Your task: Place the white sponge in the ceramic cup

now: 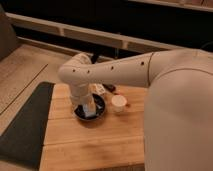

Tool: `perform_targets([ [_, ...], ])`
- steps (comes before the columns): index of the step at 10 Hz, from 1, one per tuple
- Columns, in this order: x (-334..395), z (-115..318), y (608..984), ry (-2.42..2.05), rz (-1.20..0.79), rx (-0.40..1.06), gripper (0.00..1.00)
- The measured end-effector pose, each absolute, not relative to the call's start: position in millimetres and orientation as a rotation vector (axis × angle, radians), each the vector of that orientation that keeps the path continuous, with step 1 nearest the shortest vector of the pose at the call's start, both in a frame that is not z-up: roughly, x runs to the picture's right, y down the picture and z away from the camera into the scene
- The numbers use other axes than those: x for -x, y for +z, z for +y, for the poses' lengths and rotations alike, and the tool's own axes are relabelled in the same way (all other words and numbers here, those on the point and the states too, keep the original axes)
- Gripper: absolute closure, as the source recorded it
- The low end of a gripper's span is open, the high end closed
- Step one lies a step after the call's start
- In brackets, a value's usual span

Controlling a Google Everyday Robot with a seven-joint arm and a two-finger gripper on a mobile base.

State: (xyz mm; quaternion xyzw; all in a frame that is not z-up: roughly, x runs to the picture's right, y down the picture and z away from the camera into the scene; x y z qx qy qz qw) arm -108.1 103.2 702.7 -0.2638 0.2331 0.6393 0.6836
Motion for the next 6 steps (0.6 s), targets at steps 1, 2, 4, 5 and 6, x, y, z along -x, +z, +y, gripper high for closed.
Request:
perform_targets([
  [1, 108.1, 103.2, 702.7, 1.433, 0.523, 0.591, 0.35],
  [2, 108.1, 103.2, 702.7, 1.433, 0.522, 0.591, 0.35],
  [4, 109.7, 100.2, 703.2, 1.427, 0.515, 0.583, 0.35],
  [5, 114.9, 93.0, 708.1, 1.408, 0.485, 0.567, 0.35],
  [6, 129.8, 77.0, 715.2, 1.371, 0.405, 0.552, 0.35],
])
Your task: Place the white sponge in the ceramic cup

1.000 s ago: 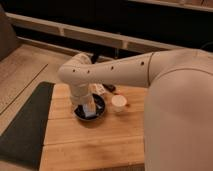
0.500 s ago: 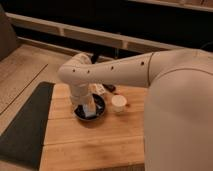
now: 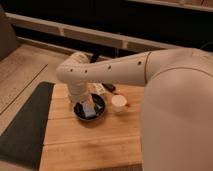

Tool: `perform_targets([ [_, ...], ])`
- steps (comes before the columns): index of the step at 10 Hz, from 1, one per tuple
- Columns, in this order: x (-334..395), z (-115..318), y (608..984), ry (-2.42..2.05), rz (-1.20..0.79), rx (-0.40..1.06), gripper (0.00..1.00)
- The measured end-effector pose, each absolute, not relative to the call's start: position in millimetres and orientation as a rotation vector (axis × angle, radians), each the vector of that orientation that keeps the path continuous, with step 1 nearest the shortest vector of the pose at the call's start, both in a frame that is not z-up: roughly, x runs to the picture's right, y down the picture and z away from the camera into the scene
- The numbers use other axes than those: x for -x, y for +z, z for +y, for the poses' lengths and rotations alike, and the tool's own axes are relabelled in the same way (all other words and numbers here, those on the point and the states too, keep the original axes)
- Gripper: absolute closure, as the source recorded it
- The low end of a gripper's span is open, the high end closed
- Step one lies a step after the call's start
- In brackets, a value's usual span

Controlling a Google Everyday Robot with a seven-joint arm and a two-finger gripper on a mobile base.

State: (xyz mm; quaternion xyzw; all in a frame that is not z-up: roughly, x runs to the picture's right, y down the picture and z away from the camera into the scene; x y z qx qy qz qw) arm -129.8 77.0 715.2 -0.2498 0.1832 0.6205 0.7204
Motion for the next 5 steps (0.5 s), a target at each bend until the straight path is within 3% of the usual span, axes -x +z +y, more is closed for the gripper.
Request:
perform_targets([
  [5, 138.0, -9.2, 740.1, 1.202, 0.098, 0.454, 0.35],
])
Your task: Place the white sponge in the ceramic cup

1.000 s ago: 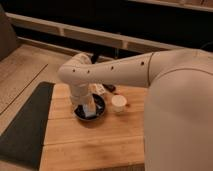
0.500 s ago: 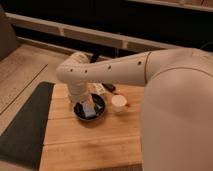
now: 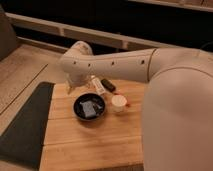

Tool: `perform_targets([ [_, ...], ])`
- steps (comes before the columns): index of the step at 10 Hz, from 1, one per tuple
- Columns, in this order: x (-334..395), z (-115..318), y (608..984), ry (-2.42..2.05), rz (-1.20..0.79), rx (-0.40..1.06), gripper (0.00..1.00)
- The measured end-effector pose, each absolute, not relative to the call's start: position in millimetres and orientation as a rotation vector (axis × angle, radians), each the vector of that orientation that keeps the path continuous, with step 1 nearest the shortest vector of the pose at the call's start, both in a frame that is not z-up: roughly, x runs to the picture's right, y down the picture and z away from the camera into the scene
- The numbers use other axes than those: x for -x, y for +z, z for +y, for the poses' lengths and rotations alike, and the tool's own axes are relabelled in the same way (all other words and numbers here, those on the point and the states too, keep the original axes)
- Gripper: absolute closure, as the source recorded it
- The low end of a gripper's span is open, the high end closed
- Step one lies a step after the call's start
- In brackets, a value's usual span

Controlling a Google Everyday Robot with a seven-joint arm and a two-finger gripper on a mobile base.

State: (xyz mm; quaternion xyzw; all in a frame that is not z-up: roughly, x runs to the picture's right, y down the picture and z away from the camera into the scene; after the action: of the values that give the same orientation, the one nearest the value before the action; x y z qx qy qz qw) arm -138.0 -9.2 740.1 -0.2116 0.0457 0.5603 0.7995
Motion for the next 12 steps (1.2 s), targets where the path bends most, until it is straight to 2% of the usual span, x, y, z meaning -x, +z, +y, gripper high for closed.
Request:
perform_targets([
  [3, 139.9, -11.9, 740.7, 1.186, 0.086, 0.450, 0.35],
  [6, 115.2, 42.3, 759.2, 1.199, 0.227, 0.513, 0.35],
  [8, 101.3, 62.7, 781.7, 1.191, 0.287, 0.537, 0.35],
  [12, 97.2, 68.8, 831.5, 1.155, 0.284, 0.583, 0.35],
])
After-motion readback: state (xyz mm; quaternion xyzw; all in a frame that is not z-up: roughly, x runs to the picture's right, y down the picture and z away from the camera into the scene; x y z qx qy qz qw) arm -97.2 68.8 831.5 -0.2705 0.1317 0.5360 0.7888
